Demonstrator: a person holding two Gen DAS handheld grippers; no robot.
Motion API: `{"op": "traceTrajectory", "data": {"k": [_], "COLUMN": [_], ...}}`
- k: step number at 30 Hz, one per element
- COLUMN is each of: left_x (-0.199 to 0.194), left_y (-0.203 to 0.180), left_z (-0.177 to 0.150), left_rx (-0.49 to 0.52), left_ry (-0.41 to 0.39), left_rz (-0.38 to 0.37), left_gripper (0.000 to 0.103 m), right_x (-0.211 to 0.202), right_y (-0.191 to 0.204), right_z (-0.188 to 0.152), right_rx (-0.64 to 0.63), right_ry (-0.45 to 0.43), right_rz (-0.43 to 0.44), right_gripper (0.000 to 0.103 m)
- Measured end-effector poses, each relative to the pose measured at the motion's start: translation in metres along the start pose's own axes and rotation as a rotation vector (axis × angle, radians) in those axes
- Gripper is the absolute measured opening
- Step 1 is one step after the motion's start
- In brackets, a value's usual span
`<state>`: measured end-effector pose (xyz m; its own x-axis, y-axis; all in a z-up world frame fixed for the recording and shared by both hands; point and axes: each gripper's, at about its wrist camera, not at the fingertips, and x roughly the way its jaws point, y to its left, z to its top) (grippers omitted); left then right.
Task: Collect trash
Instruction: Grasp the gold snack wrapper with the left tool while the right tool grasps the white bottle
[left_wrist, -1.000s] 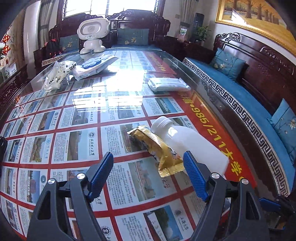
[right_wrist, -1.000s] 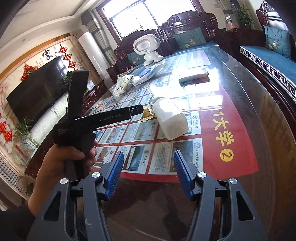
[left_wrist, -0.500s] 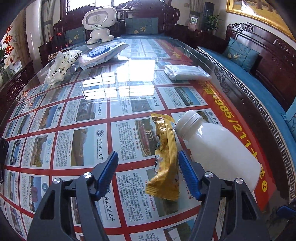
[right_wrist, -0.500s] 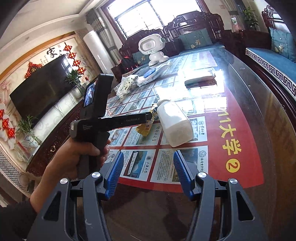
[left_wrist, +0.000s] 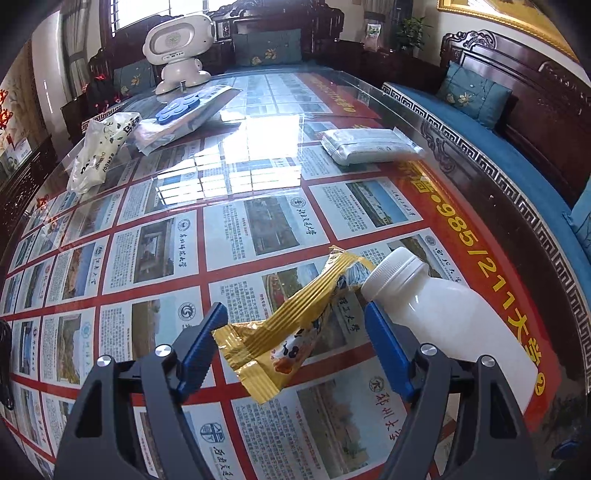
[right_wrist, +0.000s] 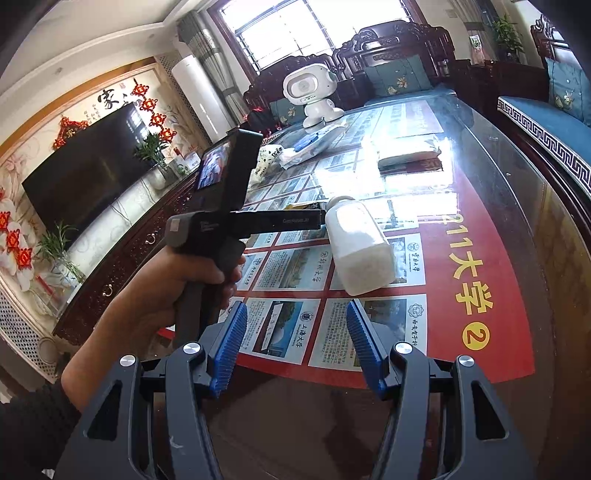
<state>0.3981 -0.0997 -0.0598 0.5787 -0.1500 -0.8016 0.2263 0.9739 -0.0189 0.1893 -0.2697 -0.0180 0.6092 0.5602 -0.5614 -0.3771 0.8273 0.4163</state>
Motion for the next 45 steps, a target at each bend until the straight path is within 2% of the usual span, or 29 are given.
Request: {"op": "traceTrajectory", "data": {"k": [5, 10, 15, 17, 24, 27, 28, 29, 36, 45], "left_x": [0.002, -0.010, -0.003, 0.001, 0.006, 0.004, 0.004, 0.004, -0.002, -0.028], "left_y": [0.001, -0.003, -0.010, -0.008, -0.005, -0.007, -0.007, -0.008, 0.001, 0.008], "left_z": [0.004, 0.006, 0.009, 0.009, 0.008, 0.006, 0.005, 0.004, 0.000, -0.012], "left_rx": [0.030, 0.098, 0.149, 0.141, 0.130, 0.130, 0.133, 0.135, 0.096, 0.106], "left_ry": [-0.025, -0.127, -0.105, -0.091, -0.075, -0.078, -0.076, -0.073, -0.078, -0.110], "left_rz": [-0.024, -0.044, -0.026, -0.043, -0.092, -0.113, -0.117, -0.120, -0.133, -0.128], "left_gripper": [0.076, 0.076, 0.073, 0.061, 0.043, 0.032, 0.019, 0.016, 0.013, 0.013], "right_x": [0.004, 0.008, 0.011, 0.012, 0.012, 0.013, 0.013, 0.013, 0.012, 0.016], "right_y": [-0.001, -0.003, -0.003, -0.003, -0.003, -0.003, -0.003, -0.002, 0.000, 0.006], "right_z": [-0.001, -0.003, -0.005, -0.006, -0.005, -0.005, -0.005, -0.005, -0.002, 0.008], "right_rx": [-0.004, 0.002, 0.008, 0.011, 0.011, 0.014, 0.014, 0.014, 0.012, -0.006], "right_ry": [0.012, 0.020, 0.028, 0.031, 0.032, 0.033, 0.033, 0.033, 0.030, 0.021], "right_rz": [0.006, 0.006, 0.018, 0.019, 0.014, 0.011, 0.009, 0.010, 0.012, -0.036], "right_gripper": [0.056, 0.056, 0.056, 0.056, 0.056, 0.056, 0.056, 0.056, 0.056, 0.056]}}
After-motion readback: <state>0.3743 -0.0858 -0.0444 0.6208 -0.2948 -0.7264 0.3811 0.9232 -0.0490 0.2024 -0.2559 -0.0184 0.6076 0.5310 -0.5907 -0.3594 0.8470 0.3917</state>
